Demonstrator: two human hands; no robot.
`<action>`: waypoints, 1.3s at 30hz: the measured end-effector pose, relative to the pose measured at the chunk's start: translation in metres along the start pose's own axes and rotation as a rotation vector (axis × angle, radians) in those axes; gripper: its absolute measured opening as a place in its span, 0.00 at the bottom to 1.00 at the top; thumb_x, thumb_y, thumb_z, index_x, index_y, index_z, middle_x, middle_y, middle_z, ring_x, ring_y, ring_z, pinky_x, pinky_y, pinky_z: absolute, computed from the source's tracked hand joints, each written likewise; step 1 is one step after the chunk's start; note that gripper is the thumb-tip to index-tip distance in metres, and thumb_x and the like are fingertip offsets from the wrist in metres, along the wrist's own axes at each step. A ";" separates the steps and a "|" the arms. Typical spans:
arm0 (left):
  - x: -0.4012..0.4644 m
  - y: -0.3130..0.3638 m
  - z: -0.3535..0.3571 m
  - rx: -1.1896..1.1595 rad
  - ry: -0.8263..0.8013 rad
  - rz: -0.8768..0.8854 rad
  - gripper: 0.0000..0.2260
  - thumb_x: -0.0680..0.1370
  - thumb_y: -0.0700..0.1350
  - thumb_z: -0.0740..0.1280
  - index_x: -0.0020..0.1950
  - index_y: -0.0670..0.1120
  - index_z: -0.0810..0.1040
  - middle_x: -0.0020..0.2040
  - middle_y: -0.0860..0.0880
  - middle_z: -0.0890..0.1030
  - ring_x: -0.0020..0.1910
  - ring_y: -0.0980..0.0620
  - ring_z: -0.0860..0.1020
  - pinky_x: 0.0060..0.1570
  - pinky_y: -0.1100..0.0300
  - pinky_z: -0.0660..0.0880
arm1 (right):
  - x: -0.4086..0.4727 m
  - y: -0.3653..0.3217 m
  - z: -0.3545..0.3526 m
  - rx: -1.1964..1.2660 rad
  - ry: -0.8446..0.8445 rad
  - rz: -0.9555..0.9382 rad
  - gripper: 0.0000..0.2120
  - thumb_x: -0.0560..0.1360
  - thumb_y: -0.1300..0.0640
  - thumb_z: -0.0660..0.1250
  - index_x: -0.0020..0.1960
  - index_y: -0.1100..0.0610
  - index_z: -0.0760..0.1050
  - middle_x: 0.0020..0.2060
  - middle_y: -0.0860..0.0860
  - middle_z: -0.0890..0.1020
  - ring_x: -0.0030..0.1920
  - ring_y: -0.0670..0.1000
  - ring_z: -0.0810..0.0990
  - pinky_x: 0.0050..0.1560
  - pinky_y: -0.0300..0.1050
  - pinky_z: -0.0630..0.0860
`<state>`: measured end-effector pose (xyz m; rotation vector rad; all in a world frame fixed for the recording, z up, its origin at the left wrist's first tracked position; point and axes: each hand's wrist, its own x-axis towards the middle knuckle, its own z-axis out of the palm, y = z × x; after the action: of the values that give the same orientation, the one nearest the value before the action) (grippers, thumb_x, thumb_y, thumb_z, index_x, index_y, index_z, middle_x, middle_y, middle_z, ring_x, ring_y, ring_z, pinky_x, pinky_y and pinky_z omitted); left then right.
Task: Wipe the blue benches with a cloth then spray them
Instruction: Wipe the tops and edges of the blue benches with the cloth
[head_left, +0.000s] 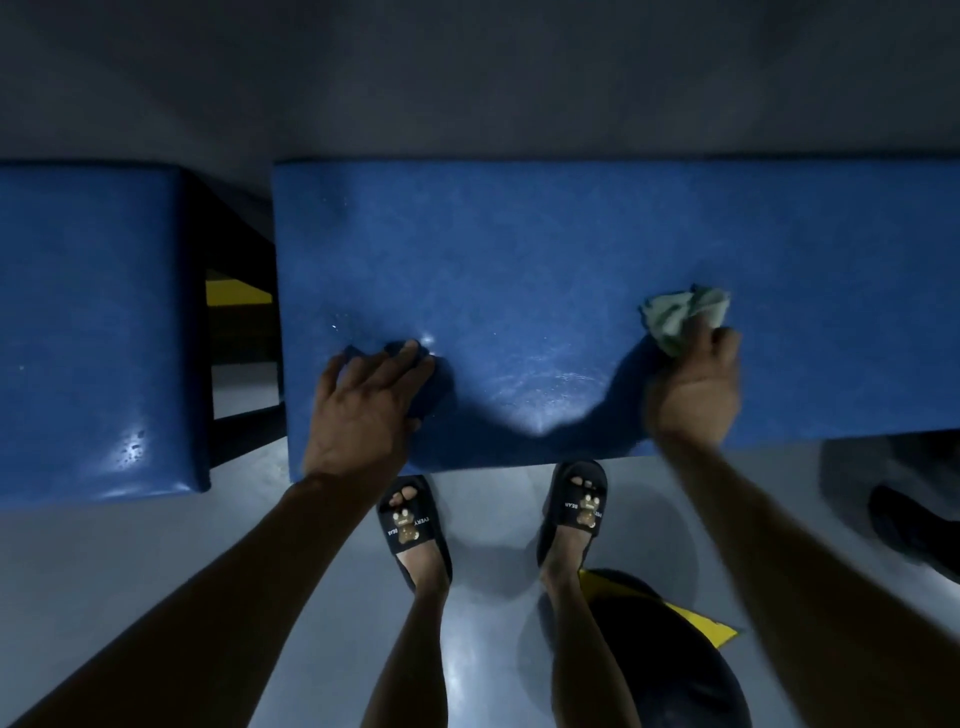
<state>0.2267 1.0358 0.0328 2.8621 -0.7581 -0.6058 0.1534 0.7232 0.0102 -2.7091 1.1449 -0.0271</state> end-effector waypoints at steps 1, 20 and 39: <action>0.000 0.000 0.000 -0.002 0.007 0.003 0.32 0.72 0.49 0.74 0.75 0.54 0.69 0.75 0.53 0.70 0.70 0.44 0.71 0.72 0.42 0.61 | -0.017 -0.028 0.010 0.094 0.012 0.021 0.23 0.77 0.58 0.59 0.72 0.57 0.67 0.58 0.60 0.74 0.54 0.60 0.76 0.50 0.56 0.74; 0.000 -0.005 -0.008 -0.063 -0.031 0.035 0.30 0.76 0.52 0.70 0.77 0.55 0.65 0.78 0.54 0.65 0.74 0.47 0.66 0.75 0.43 0.55 | 0.030 0.018 -0.007 -0.128 -0.157 0.221 0.25 0.78 0.53 0.56 0.70 0.67 0.60 0.65 0.66 0.68 0.63 0.67 0.69 0.60 0.60 0.68; 0.005 -0.002 -0.004 -0.024 0.011 0.049 0.35 0.67 0.48 0.78 0.73 0.51 0.71 0.71 0.48 0.75 0.67 0.42 0.74 0.69 0.37 0.66 | 0.089 0.038 -0.036 0.207 -0.075 -0.039 0.27 0.75 0.49 0.70 0.70 0.54 0.66 0.63 0.57 0.72 0.56 0.59 0.76 0.49 0.51 0.73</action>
<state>0.2333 1.0353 0.0343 2.8142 -0.8113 -0.5874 0.1855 0.6272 0.0329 -2.5274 1.0082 -0.0470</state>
